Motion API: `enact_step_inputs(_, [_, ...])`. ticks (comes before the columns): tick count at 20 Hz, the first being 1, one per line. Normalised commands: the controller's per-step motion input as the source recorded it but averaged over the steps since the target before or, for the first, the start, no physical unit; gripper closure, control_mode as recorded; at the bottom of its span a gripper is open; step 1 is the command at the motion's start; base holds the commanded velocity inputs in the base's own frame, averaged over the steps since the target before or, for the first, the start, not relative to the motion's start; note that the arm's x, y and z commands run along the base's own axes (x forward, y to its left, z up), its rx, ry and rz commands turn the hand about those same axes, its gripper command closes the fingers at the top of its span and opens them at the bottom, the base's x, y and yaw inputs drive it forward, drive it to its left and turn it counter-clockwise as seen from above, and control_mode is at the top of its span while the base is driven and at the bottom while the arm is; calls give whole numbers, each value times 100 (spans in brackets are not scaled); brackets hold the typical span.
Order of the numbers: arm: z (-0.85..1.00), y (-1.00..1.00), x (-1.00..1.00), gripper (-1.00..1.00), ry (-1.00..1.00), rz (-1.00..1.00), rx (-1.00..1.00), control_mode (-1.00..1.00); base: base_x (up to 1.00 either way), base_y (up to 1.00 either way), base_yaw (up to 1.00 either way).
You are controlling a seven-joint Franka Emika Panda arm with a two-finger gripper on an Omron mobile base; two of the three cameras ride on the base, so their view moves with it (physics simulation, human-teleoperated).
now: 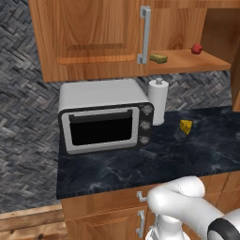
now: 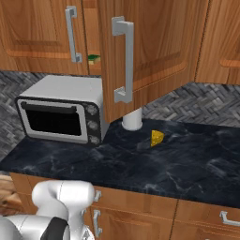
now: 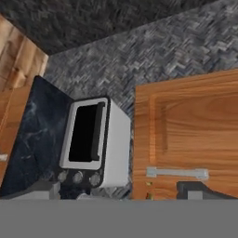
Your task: Pick the sponge and sponge from the cabinet and place them on the counter.
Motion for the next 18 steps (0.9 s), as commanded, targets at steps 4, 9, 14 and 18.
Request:
enact_step_inputs(4, [2,28,20,-100,-4,-19,-15,-100,0,0,0])
enact_step_inputs(9, [9,9,16,-100,-1,-20,-11,-100,0,0,0])
enact_step_inputs(14, [2,1,26,-100,0,-17,-6,-100,0,0,0])
enact_step_inputs(18, [0,0,32,-100,0,-20,-9,-100,0,0,0])
